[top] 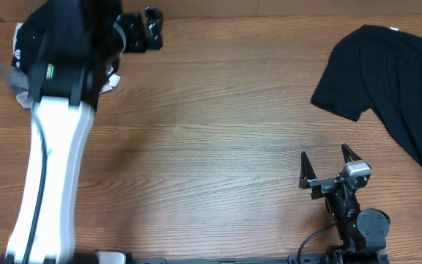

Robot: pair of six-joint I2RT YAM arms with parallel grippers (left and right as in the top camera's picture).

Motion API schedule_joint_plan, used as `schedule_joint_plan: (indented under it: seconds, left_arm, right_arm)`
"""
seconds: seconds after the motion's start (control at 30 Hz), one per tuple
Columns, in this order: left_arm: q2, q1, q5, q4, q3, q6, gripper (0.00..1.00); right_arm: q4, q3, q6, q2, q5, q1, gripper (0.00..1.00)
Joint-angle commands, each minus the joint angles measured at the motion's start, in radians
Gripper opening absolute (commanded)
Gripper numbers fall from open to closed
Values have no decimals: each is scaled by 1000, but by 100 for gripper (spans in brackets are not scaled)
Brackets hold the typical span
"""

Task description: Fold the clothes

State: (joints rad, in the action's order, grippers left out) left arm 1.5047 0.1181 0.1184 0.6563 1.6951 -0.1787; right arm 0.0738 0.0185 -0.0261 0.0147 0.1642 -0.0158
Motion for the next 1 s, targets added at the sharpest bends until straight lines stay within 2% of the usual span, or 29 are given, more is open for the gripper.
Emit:
schedule_joint_plan:
  seconds: [0.0,0.17,0.33,0.5,0.67,0.97]
  left_arm:
    - [-157,0,-74,-98,-253,91,100]
    - [-395,0,-74,-229,-586,183,100]
    - [-641,0,-65,-391,-911,183,100]
    - [-960,-1,-48,-573,-1247,183,100]
    - [-1167,-24,-39,-584,-1406,178,100]
    - [-1362,-72,-38,-623,-1549,175,100]
  right_arm:
    - [-6,-11,4,-12,-11,-5,100]
    - [-6,-11,4,-12,-11,-5,100]
    - [-6,-11,4,-12,-11,-5,100]
    - [-6,-11,4,-12,-11,-5,100]
    - [-6,-11,4,-12,-11,-5,100]
    - [-6,-11,4,-12,-11,-5,100]
